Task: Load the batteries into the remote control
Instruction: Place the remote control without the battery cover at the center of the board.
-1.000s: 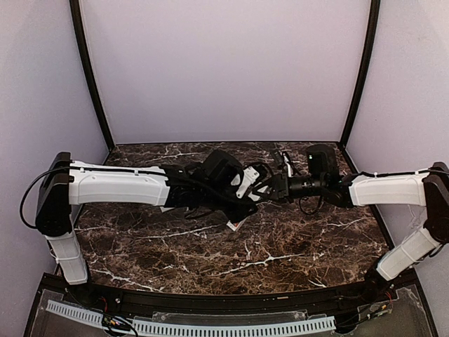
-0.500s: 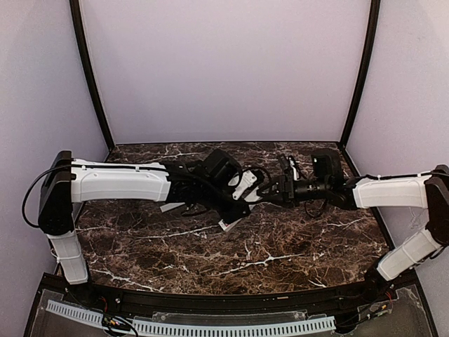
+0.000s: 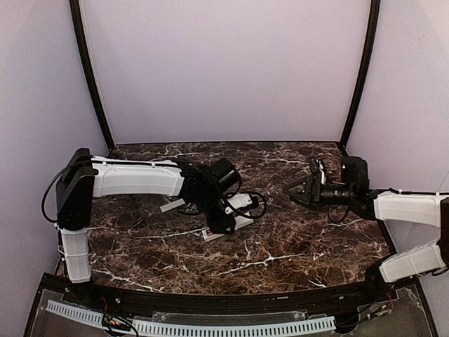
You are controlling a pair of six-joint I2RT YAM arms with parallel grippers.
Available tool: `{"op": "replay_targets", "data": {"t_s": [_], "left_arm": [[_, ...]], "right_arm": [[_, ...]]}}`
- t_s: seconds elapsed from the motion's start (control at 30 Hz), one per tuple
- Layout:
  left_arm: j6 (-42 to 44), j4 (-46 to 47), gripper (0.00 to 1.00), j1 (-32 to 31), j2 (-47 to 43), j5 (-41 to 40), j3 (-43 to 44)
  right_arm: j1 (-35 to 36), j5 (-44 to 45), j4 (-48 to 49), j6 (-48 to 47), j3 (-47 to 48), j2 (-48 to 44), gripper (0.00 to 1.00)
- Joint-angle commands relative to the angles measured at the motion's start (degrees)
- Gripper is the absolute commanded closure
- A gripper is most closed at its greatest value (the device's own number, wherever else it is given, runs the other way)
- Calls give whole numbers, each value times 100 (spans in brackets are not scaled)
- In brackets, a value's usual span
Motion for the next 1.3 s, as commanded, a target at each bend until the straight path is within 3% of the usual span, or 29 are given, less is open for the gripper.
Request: {"op": "replay_targets", "data": {"t_s": [0.0, 0.3, 0.63, 0.77, 0.93, 1.17, 1.27], "left_arm": [[757, -851, 86, -25, 260, 126, 412], [1317, -1702, 78, -114, 998, 287, 1154], [1474, -1920, 74, -243, 1427, -100, 1425], [1487, -1926, 65, -284, 1471, -170, 1437], [1482, -2033, 44, -298, 1462, -95, 1529], [1351, -1842, 38, -189, 967, 267, 1527], [1029, -1244, 37, 89, 411, 493, 1117]], "right_arm": [[-157, -162, 230, -208, -123, -193, 11], [-284, -342, 388, -234, -207, -180, 7], [-326, -530, 528, -167, -186, -39, 7], [-325, -581, 554, -160, -164, -2, 7], [-328, -628, 568, -152, -142, 20, 7], [-324, -579, 429, -324, -96, -14, 7], [-329, -477, 181, -530, 37, -1, 7]]}}
